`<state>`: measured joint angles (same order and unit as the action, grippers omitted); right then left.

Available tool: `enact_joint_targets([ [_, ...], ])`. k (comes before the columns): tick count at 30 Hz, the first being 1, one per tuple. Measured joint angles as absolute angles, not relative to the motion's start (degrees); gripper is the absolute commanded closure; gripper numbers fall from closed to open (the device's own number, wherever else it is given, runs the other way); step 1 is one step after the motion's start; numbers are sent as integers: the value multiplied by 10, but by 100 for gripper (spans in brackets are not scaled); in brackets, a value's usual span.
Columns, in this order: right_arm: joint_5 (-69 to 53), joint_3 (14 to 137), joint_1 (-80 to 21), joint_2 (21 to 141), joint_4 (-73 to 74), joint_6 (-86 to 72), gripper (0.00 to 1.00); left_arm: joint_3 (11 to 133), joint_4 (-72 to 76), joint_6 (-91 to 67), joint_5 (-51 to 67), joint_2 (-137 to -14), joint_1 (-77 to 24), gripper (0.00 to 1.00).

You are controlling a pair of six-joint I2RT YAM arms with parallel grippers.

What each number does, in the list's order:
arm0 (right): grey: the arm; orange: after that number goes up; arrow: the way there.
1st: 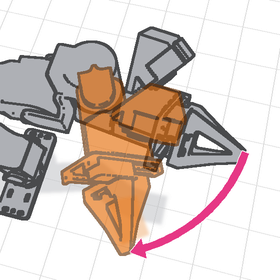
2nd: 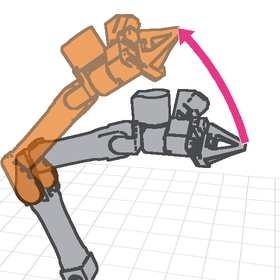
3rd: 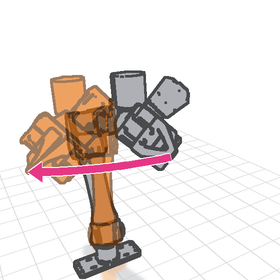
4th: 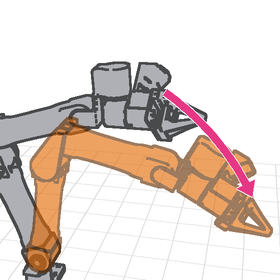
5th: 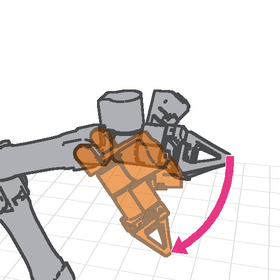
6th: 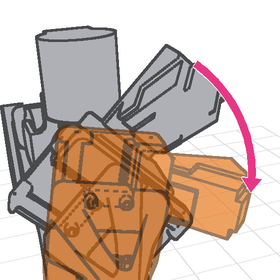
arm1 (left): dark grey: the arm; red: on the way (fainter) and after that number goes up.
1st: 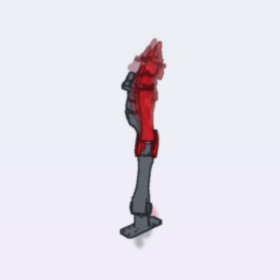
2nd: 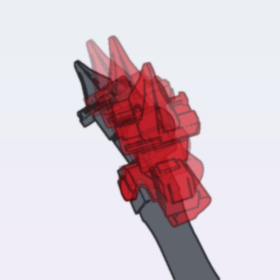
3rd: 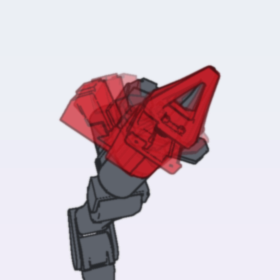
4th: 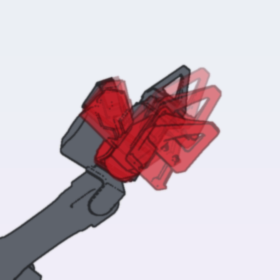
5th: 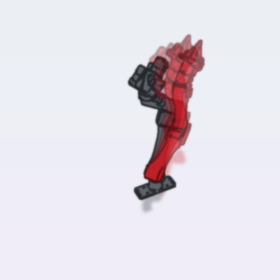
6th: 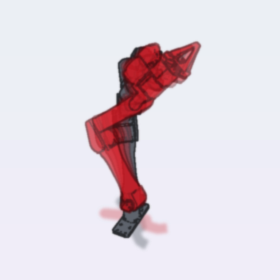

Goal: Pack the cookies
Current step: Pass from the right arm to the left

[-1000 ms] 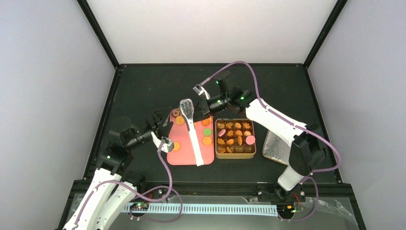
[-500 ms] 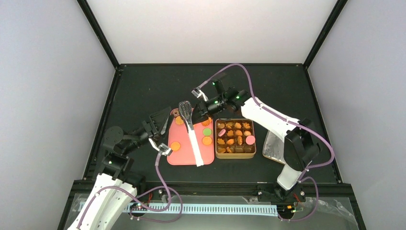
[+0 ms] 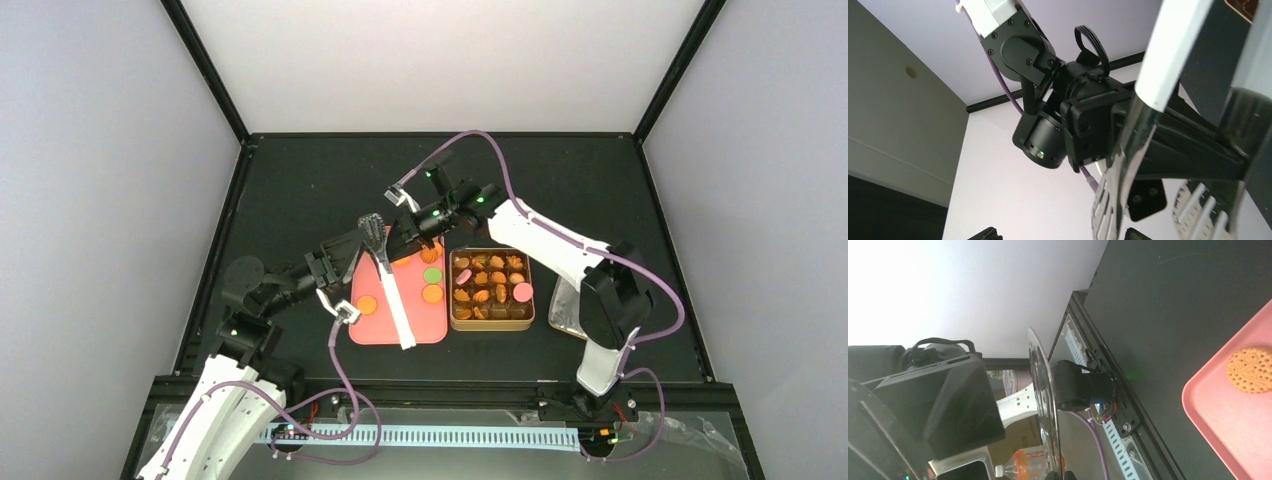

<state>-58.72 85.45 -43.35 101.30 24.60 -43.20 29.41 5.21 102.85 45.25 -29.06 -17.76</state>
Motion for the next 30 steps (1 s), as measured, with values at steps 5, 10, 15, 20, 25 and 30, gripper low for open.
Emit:
enact_joint_targets([
  [5, -584, 894, -449, 1053, 263, -423, 99, 294, 42, 1063, 452, -294, -178, 45],
  [10, -582, 900, -460, 1061, 269, -422, 99, 286, 25, 1095, 445, -298, -178, 54],
  [15, -580, 900, -461, 1061, 277, -417, 96, 266, 23, 1108, 434, -298, -178, 74],
  [20, -571, 910, -461, 1061, 302, -396, 80, 264, 22, 1107, 430, -300, -178, 98],
  [25, -546, 959, -460, 1061, 334, -368, 70, 272, -8, 1088, 415, -302, -180, 98],
  [30, -511, 977, -443, 1060, 367, -328, 33, 309, -55, 1041, 390, -317, -180, 98],
])
